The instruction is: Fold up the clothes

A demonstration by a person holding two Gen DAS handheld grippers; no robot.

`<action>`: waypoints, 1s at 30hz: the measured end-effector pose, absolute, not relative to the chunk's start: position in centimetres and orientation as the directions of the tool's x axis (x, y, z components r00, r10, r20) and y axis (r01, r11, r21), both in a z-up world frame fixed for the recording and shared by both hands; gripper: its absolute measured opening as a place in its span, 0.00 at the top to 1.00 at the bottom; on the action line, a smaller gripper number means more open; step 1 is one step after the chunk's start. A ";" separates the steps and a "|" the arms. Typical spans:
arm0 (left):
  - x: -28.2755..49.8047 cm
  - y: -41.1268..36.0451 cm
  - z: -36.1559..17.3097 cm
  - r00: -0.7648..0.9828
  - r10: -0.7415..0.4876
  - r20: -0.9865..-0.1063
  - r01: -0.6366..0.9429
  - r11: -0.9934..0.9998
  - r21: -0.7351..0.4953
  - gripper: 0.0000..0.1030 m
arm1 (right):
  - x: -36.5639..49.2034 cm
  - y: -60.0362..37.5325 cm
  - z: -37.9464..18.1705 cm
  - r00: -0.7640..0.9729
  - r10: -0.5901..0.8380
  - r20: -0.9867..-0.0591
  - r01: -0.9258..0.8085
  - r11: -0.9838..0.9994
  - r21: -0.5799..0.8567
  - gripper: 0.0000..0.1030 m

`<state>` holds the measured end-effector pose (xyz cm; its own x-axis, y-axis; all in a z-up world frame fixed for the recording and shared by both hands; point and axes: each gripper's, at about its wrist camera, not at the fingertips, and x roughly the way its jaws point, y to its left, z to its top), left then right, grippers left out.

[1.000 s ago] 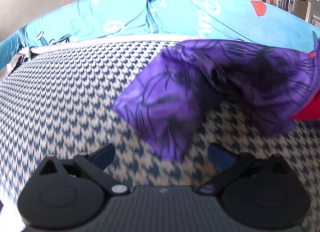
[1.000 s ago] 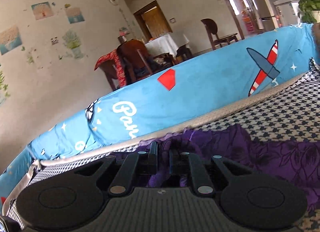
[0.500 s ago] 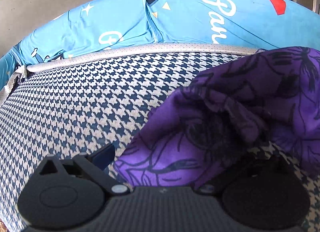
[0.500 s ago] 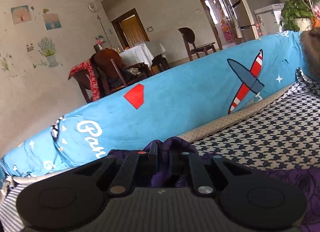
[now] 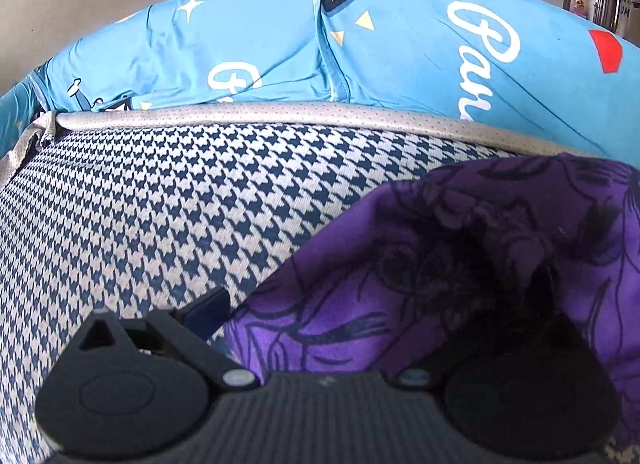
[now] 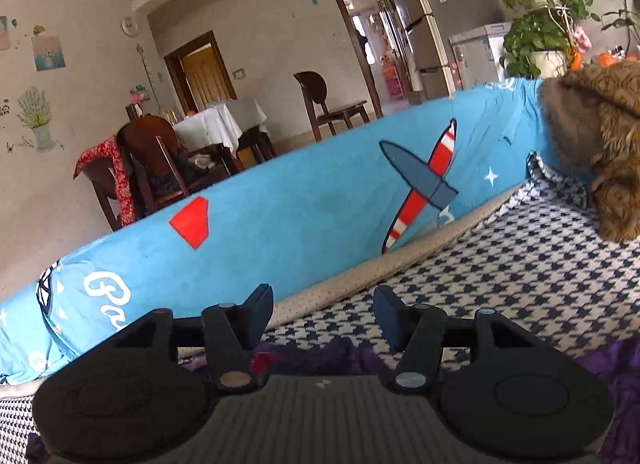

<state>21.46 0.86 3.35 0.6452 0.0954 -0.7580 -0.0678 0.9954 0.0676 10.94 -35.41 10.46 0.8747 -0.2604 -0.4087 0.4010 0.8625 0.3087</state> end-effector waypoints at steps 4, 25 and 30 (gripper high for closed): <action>22.8 0.5 3.4 0.651 0.109 -0.751 -0.088 0.994 0.069 0.00 | 9.5 -35.6 11.3 0.895 -0.207 -0.395 0.343 0.885 0.316 0.46; 26.4 -0.3 3.0 0.644 0.101 -0.758 -0.125 0.992 0.026 0.00 | 8.1 -24.3 5.8 0.754 0.283 -0.593 -0.218 0.959 0.181 0.45; 27.2 -0.3 2.7 0.634 0.087 -0.768 -0.125 0.992 0.009 0.00 | 8.2 -21.8 4.6 0.745 0.258 -0.615 -0.255 0.962 0.096 0.36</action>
